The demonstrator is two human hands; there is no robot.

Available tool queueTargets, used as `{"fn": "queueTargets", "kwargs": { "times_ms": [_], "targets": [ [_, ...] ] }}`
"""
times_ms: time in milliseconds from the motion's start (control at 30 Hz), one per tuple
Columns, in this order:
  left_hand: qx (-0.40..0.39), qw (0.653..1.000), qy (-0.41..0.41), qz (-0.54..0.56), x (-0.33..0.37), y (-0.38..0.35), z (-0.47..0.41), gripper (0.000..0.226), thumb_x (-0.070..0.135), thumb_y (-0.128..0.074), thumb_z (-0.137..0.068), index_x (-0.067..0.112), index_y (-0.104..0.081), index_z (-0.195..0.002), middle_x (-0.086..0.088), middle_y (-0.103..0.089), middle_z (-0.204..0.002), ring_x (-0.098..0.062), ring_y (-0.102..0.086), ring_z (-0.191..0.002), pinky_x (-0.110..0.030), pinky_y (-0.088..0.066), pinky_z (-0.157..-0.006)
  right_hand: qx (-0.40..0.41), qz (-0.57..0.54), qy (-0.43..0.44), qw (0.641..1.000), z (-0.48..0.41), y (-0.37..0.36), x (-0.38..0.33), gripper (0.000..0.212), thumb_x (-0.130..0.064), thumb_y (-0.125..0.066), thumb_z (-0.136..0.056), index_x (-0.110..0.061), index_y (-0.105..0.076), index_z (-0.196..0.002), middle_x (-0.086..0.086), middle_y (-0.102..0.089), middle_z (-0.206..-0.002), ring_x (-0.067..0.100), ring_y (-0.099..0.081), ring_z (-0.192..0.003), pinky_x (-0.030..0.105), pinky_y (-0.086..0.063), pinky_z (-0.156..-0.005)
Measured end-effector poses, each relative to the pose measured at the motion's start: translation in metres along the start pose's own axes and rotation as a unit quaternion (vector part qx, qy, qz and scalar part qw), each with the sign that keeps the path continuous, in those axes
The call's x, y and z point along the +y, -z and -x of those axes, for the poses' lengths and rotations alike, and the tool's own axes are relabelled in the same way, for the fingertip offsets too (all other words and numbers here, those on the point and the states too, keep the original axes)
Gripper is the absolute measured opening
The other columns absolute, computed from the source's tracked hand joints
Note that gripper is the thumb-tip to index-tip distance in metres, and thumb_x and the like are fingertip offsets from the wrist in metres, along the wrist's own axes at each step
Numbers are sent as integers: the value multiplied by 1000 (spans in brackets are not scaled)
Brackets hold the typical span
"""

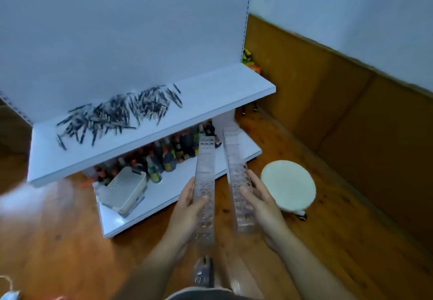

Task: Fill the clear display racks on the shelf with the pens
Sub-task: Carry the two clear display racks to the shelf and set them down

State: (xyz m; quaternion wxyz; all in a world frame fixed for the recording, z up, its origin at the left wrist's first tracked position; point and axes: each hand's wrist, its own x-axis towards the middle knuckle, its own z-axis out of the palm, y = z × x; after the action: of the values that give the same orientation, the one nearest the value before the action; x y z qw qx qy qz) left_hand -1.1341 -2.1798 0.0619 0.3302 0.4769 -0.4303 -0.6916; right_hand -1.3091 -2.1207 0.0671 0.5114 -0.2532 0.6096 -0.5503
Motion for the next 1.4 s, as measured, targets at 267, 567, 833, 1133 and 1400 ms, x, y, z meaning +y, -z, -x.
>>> {"fn": "queueTargets", "kwargs": {
  "times_ms": [267, 567, 833, 1133, 1400],
  "targets": [
    [-21, 999, -18, -39, 72, -10, -155, 54, 16, -60, -94, 42, -38, -136, 21, -55, -123, 6, -62, -100, -12, -51, -67, 40, -1, -11, 999, -139, -17, -55, 54, -32, -64, -92, -44, -44, -141, -26, -59, -110, -13, -65, -84, 10, -51, -58],
    [-6, 998, 42, -50, 113, -47, -347, 47, 26, -63, -92, 67, -51, -112, 21, -58, -125, -7, -61, -107, -27, -54, -71, 80, -11, -21, 996, -334, 2, -95, 31, -34, -62, -93, -40, -57, -123, -13, -61, -122, -1, -62, -100, 17, -50, -73],
    [29, 994, 81, -67, 151, -89, -503, 47, 17, -56, -97, 43, -45, -135, 13, -62, -121, -14, -67, -100, -28, -56, -69, 90, -25, -77, 993, -491, 32, -131, 18, -31, -60, -95, -29, -66, -112, -4, -66, -118, 12, -65, -102, 20, -51, -72],
    [3, 989, 124, -86, 165, -113, -601, 46, 12, -57, -94, 57, -54, -105, 16, -64, -116, -13, -64, -104, -32, -53, -81, 128, -32, -127, 983, -561, 30, -136, 14, -33, -60, -95, -32, -68, -107, -13, -68, -114, 3, -64, -104, 18, -51, -79],
    [-121, 978, 96, -140, 170, -106, -662, 56, 4, -54, -94, 60, -59, -104, 34, -66, -104, 8, -64, -97, -9, -50, -71, 247, -78, -141, 956, -592, 5, -122, 19, -22, -65, -93, -10, -72, -105, -25, -58, -117, 0, -55, -110, 31, -42, -104]
  ]
}}
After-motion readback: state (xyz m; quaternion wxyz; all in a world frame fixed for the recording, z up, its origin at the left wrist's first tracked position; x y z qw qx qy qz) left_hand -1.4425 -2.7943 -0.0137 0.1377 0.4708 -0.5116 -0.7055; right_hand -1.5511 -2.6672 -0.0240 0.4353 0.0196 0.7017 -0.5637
